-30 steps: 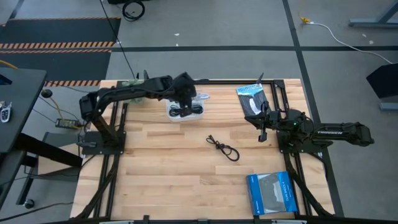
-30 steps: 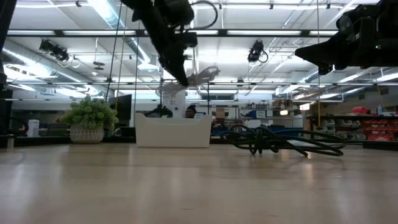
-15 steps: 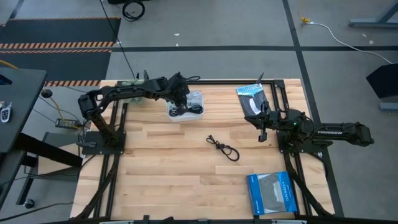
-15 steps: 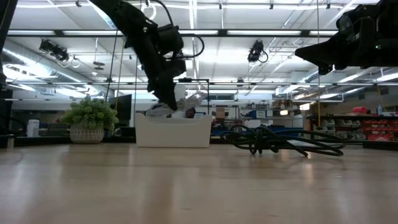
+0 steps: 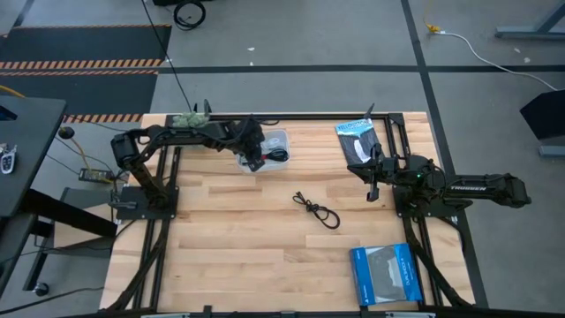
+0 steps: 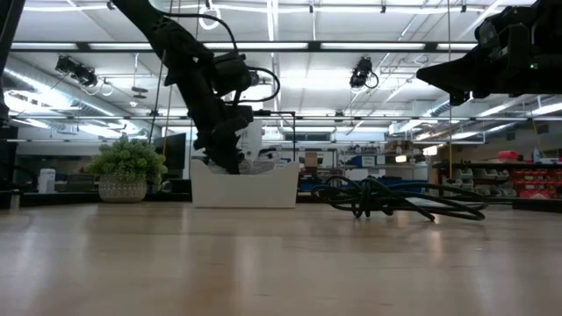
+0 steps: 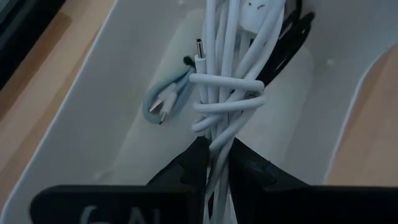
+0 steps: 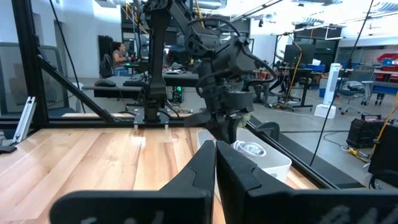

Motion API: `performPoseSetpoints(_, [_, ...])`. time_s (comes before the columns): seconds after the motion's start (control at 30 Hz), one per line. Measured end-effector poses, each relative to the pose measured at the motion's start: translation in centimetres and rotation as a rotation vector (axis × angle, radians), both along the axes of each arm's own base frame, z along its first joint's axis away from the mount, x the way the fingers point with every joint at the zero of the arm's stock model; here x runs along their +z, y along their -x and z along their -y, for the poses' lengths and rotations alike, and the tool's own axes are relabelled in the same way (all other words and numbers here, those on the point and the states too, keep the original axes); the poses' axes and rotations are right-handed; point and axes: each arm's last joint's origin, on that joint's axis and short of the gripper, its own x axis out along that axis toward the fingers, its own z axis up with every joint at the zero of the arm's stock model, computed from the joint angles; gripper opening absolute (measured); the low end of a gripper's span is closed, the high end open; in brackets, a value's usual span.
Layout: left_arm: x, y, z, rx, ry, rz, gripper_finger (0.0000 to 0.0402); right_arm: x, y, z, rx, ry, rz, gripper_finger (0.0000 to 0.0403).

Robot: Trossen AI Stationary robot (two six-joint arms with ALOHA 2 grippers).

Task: Pick and place USB-C Cables
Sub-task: Put the white charger cable into the white bin

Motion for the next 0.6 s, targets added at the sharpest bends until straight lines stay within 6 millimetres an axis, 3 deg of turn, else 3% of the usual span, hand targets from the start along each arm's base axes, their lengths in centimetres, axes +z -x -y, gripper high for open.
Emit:
performPoseSetpoints(0.2, [-0.5, 0.3, 0.2, -0.010, -0.032, -0.035, 0.0069, 0.0, 0.0, 0.0, 0.000, 0.000, 0.000, 0.0020])
performPoseSetpoints(0.47, [0.1, -0.3, 0.6, -0.071, 0.007, -0.011, 0.0157, 0.0, 0.0, 0.0, 0.000, 0.000, 0.000, 0.0020])
performPoseSetpoints(0.6, [0.8, -0.6, 0.5, -0.076, 0.005, 0.002, 0.0182, 0.0, 0.0, 0.0, 0.000, 0.000, 0.000, 0.0020])
